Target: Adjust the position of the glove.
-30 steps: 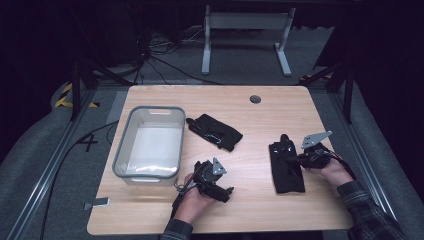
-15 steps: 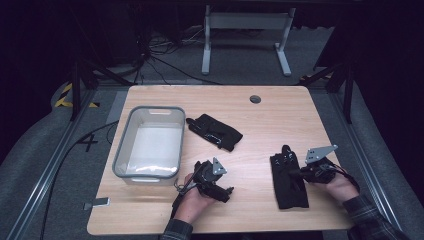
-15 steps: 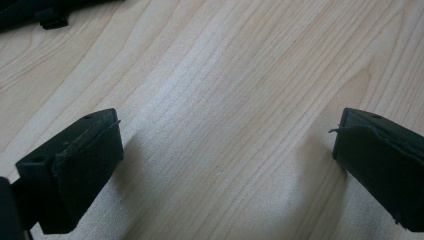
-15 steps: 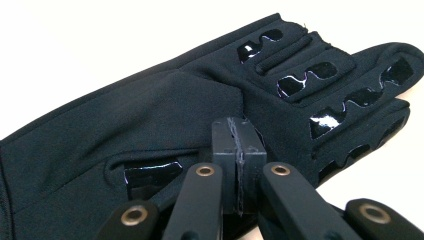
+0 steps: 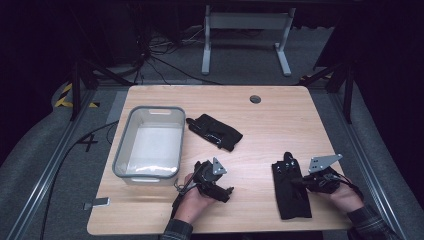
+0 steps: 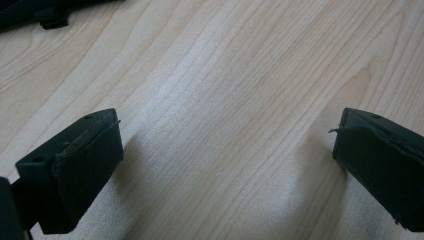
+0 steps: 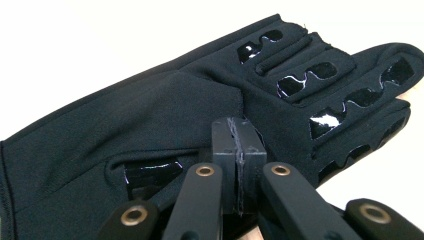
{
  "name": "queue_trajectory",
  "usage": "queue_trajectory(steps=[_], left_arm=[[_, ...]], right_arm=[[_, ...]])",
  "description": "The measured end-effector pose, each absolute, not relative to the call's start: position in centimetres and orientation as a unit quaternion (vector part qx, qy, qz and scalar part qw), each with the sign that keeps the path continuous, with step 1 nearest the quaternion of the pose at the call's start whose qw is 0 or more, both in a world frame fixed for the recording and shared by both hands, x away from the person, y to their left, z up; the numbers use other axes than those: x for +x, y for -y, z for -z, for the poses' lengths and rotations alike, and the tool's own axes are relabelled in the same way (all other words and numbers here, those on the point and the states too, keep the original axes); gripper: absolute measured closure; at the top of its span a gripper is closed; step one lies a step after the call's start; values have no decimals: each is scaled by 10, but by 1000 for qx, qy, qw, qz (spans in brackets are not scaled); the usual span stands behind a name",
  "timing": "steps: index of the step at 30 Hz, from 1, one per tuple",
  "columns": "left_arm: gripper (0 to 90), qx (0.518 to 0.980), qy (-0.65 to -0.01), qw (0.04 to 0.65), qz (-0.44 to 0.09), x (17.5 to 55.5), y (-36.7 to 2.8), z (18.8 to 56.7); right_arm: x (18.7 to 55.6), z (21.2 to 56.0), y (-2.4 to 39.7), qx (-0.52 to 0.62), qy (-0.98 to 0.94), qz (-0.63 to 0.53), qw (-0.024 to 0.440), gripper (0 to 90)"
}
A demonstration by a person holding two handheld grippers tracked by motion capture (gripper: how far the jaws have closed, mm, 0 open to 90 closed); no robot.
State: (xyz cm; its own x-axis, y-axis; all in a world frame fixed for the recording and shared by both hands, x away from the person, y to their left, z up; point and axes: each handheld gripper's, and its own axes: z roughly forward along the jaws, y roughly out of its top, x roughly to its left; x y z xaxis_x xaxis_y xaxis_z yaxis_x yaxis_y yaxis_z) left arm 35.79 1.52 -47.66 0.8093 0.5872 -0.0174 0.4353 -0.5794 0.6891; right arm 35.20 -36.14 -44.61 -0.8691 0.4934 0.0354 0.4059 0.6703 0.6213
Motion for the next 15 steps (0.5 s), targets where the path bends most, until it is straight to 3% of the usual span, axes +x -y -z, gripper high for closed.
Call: queue_trajectory(steps=[8, 10, 15], left_arm=[[1, 882, -290, 355, -107, 358, -15, 477], [1, 882, -290, 355, -107, 358, -15, 477], [1, 882, -290, 355, -107, 358, -15, 477]], right_arm=[[357, 435, 372, 264, -897, -342, 92, 740], [363, 435, 380, 281, -889, -346, 109, 642], [369, 436, 395, 310, -877, -343, 130, 510]])
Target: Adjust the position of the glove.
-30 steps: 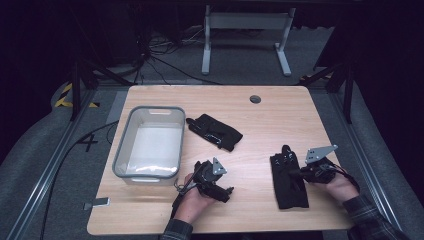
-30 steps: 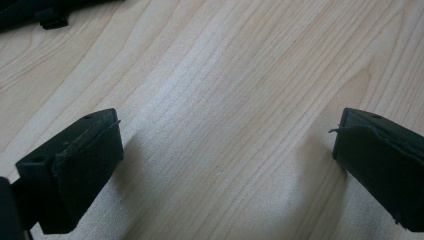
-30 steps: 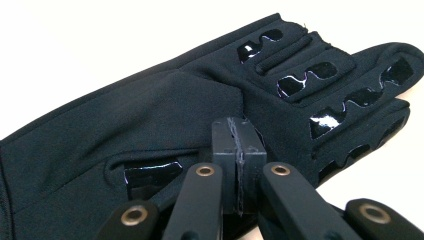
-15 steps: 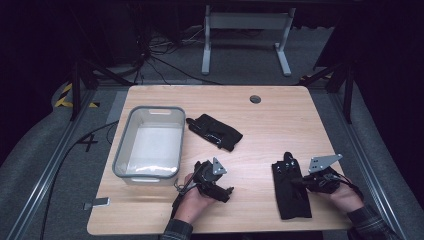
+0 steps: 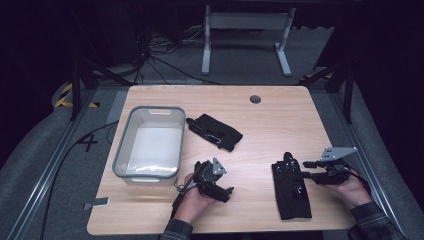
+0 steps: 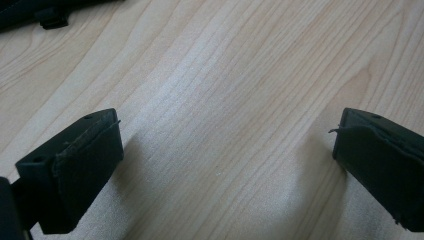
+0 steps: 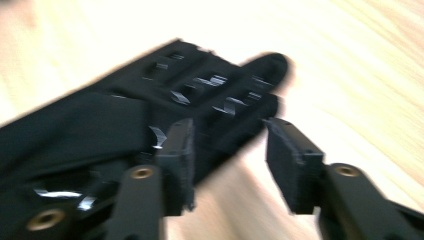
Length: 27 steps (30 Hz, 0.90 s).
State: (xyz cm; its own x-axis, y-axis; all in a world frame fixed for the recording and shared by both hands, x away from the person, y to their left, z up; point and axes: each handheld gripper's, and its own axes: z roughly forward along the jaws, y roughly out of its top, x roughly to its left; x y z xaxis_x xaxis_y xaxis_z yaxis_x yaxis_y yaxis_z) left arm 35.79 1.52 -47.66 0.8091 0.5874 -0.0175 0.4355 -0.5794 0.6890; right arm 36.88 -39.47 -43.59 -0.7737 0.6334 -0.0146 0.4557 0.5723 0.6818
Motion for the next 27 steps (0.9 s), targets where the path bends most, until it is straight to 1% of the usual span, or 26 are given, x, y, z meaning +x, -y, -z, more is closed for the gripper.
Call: queue_trajectory(steps=[4, 6, 8, 10, 11, 13, 16, 21, 27], left_arm=[[1, 882, -290, 355, -107, 358, -15, 477], [1, 882, -290, 355, -107, 358, -15, 477], [0, 882, -290, 355, -107, 358, -15, 477], [0, 882, -290, 355, -107, 358, -15, 477], [0, 882, -290, 355, -107, 358, -15, 477], [0, 882, -290, 355, -107, 358, -15, 477], [0, 882, -290, 355, -107, 358, -15, 477], [13, 884, -287, 354, -104, 358, -15, 475], [256, 884, -296, 347, -106, 357, -15, 467]], right_arm=[[376, 442, 413, 335, -868, -334, 148, 406], [380, 447, 420, 349, -862, -330, 160, 324], [383, 452, 426, 365, -856, -328, 165, 223], [386, 455, 429, 375, -853, -322, 169, 161], [386, 458, 431, 378, -851, -322, 172, 144], [386, 459, 432, 380, -848, -327, 171, 135], [387, 463, 435, 382, -842, -339, 174, 89], [385, 465, 438, 391, -834, -346, 178, 85], [384, 465, 438, 393, -833, -347, 180, 85]])
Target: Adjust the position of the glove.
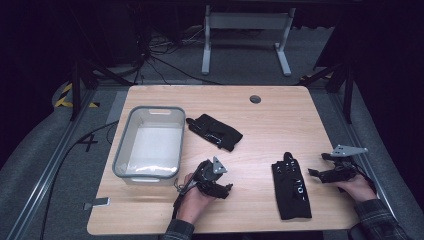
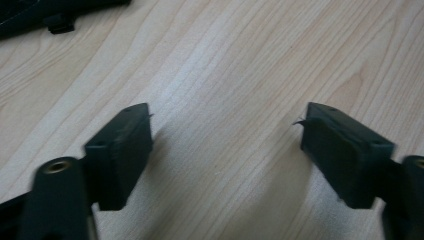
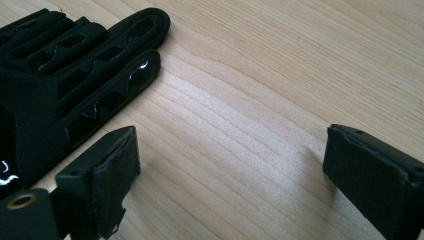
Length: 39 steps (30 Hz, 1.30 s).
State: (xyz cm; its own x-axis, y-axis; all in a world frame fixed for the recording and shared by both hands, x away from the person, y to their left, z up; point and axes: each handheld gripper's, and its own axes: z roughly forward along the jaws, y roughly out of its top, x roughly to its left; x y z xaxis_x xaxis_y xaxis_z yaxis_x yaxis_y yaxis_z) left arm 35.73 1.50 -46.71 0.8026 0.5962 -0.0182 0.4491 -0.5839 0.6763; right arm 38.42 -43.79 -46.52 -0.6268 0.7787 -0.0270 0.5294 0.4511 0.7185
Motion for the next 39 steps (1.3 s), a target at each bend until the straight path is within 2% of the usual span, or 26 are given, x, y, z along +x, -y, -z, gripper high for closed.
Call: queue_trajectory(steps=[4, 11, 13, 24, 34, 39], left_arm=[[464, 880, -305, 349, -105, 360, -15, 461], [771, 872, -323, 352, -105, 375, -8, 448], [886, 870, -330, 353, -100, 382, -6, 444], [898, 854, -362, 355, -116, 427, 16, 429], [898, 835, -402, 356, -121, 476, 31, 440], [898, 843, -403, 341, -107, 482, 35, 452]], right_arm=[[383, 466, 438, 396, -830, -349, 182, 83], [383, 466, 438, 396, -829, -349, 182, 83], [383, 466, 438, 396, -829, -349, 182, 83], [383, 466, 438, 395, -830, -348, 181, 82], [384, 465, 438, 396, -831, -347, 181, 81], [384, 465, 438, 395, -831, -347, 181, 80]])
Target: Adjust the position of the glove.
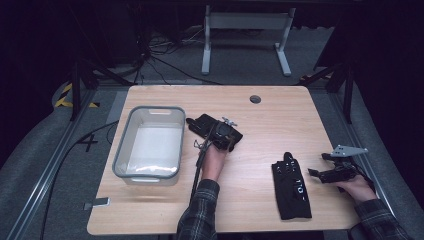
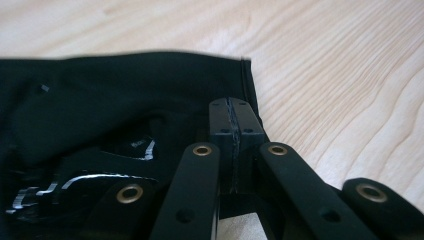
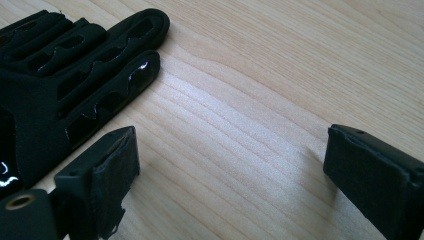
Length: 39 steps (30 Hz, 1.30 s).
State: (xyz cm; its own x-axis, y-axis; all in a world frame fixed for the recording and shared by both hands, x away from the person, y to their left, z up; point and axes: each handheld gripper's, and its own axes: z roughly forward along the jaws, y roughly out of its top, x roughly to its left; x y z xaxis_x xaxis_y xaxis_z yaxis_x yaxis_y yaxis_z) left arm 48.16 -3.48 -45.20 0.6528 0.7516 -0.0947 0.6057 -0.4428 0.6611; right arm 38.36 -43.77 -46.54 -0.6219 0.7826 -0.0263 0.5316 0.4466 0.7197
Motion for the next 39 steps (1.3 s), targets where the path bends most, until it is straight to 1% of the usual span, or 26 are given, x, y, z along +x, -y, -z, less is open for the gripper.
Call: queue_trajectory(steps=[6, 15, 30, 36, 39], left_arm=[[899, 845, -396, 346, -92, 474, 31, 454], [899, 854, -379, 352, -55, 455, 24, 455], [899, 879, -328, 343, -33, 421, 24, 453], [899, 889, -307, 340, -16, 399, 24, 453], [899, 892, -296, 341, -18, 388, 23, 453]], right_arm=[[384, 465, 437, 392, -834, -347, 177, 68], [384, 465, 437, 395, -833, -346, 177, 61], [384, 465, 437, 391, -835, -346, 176, 72], [384, 465, 437, 389, -836, -346, 176, 73], [384, 465, 437, 389, -836, -346, 176, 74]])
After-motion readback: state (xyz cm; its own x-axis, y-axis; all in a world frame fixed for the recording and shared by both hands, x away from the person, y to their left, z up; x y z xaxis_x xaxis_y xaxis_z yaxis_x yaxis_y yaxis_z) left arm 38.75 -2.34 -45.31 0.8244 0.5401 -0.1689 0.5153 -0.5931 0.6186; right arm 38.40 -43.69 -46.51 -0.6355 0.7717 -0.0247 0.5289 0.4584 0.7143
